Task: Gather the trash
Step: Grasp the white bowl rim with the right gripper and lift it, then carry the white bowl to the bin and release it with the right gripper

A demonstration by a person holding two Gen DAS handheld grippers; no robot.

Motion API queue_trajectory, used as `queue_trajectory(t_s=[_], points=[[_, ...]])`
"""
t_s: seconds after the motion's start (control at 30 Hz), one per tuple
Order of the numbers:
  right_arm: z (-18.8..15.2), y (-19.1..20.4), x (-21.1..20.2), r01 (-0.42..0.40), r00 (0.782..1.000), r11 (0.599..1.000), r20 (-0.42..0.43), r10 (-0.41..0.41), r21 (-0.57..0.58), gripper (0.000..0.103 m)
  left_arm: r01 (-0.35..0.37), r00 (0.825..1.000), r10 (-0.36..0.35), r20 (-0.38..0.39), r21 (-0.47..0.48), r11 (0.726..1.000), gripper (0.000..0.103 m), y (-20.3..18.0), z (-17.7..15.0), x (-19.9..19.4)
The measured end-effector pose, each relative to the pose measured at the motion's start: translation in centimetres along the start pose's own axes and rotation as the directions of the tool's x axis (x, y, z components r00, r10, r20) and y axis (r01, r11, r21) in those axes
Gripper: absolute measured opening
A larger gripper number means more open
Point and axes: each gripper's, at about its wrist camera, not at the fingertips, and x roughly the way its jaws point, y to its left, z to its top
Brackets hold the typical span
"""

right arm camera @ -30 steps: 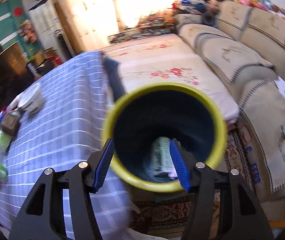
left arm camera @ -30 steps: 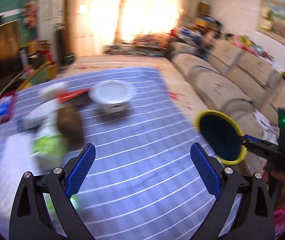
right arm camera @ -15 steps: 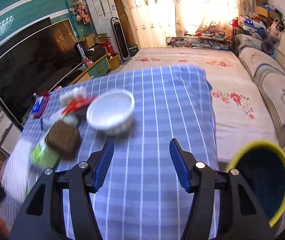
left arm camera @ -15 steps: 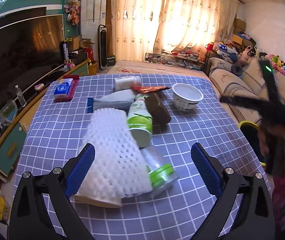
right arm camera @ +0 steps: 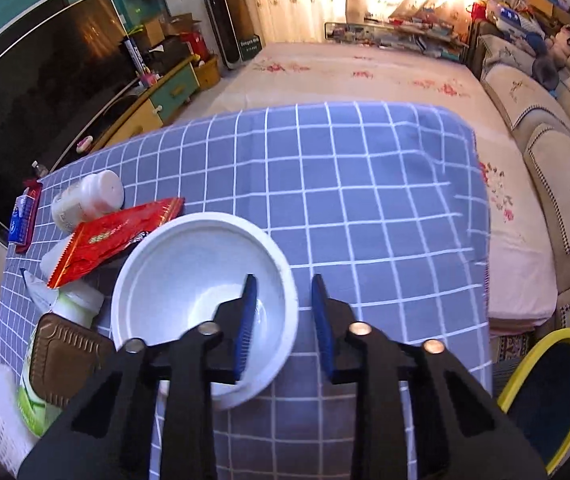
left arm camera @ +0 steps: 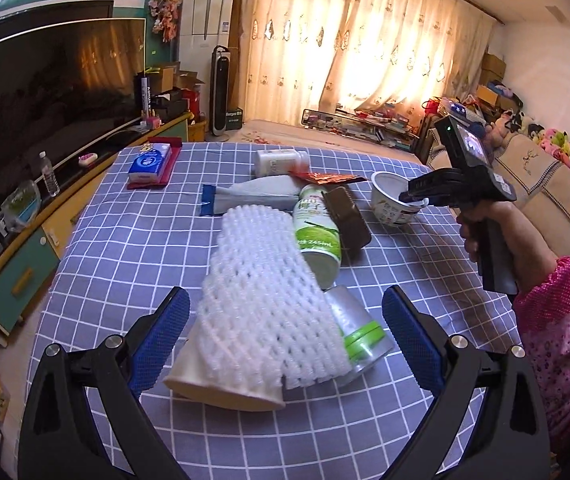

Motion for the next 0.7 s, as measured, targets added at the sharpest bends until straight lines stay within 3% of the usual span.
queue_trajectory(t_s=[0.17, 0.43, 0.57, 0.7], points=[[-0.6, 0.0, -0.3, -0.005, 1.0, 1.0, 0.02, 0.005, 0.005, 0.009, -0.001, 1.0, 0.001, -0.006, -0.006, 1.0, 0.096, 0.2, -0.3, -0.3], [-3.1, -1.7, -4.9, -0.053, 0.993, 0.998, 0.105, 0.048, 0.046, 0.008, 0.003, 1.0, -0.003, 0.002, -0.003, 1.0, 0.096, 0.0, -0.6, -1.0], [-5.5, -3.9, -8.6, -0.075, 0.983, 0.993, 0.173, 0.058, 0.094, 0.008, 0.005, 1.0, -0.005, -0.001, 0.0, 1.0, 0.096, -0.3, -0.8, -1.1], [-9.3, -8.5, -12.5, -0.067, 0.971, 0.979, 0.24, 0.018, 0.194, 0.008, 0.009, 1.0, -0.009, -0.007, 0.007, 1.0, 0.096, -0.7, -1.0, -1.2]])
